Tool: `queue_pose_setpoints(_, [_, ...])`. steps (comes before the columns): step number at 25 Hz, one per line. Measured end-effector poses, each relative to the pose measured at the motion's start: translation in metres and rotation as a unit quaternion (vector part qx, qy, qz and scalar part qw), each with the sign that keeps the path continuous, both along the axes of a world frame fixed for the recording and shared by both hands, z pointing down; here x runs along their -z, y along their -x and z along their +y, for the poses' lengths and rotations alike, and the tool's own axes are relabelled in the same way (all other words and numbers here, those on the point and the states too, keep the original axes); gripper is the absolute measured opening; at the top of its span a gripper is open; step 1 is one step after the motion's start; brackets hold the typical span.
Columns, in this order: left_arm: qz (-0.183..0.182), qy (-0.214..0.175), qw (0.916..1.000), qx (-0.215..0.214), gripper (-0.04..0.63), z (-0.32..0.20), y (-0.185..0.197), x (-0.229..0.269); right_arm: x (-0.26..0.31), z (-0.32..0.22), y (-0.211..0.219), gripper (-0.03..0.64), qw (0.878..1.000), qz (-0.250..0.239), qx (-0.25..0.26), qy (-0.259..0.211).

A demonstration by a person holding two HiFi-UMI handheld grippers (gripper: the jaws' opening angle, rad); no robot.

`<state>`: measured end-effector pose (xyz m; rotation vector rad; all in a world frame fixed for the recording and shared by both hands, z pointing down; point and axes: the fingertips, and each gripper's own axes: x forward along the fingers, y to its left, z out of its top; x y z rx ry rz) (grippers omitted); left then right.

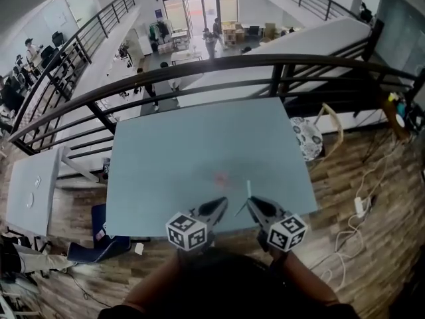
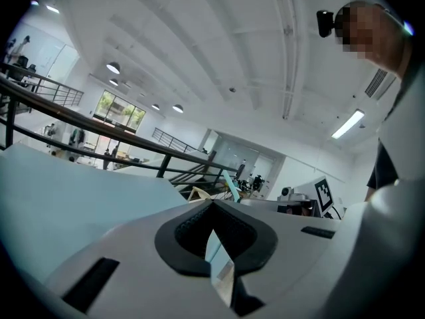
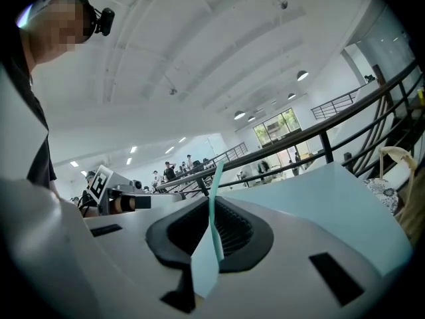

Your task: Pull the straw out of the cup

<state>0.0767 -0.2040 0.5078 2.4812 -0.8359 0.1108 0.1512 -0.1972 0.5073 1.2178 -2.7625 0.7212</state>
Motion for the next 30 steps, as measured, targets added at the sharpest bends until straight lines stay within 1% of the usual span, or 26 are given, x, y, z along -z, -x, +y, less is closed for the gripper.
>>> queue_pose_setpoints(6, [-0.005,0.000,1.0000,0.007,0.011,0.030,-0.033,-0.006,-0.007,0.030,-0.030,0.037,1.000,-0.004,0.013,0.004])
queue_pose_setpoints(10, [-0.003,-0.004,0.9999,0.016,0.011,0.052,-0.045,-0.005,-0.009,0.048,-0.044,0.037,1.000,-0.009,0.022,0.005])
queue_pose_setpoints(13, [-0.010,-0.004,0.9997,0.022,0.011,0.068,-0.051,-0.006,-0.012,0.057,-0.051,0.037,0.999,-0.014,0.031,0.009])
queue_pose_setpoints(21, [-0.018,0.004,0.9987,0.047,0.011,0.096,-0.036,-0.012,-0.014,0.082,-0.041,0.038,0.999,-0.021,0.048,0.008])
queue_pose_setpoints(26, [-0.014,0.002,0.9992,0.038,0.011,0.109,-0.028,-0.010,-0.013,0.096,-0.026,0.037,0.999,-0.021,0.046,0.008])
queue_pose_setpoints(30, [-0.009,0.002,0.9995,0.029,0.011,0.121,-0.012,-0.009,-0.009,0.108,-0.006,0.038,0.999,-0.018,0.044,0.005])
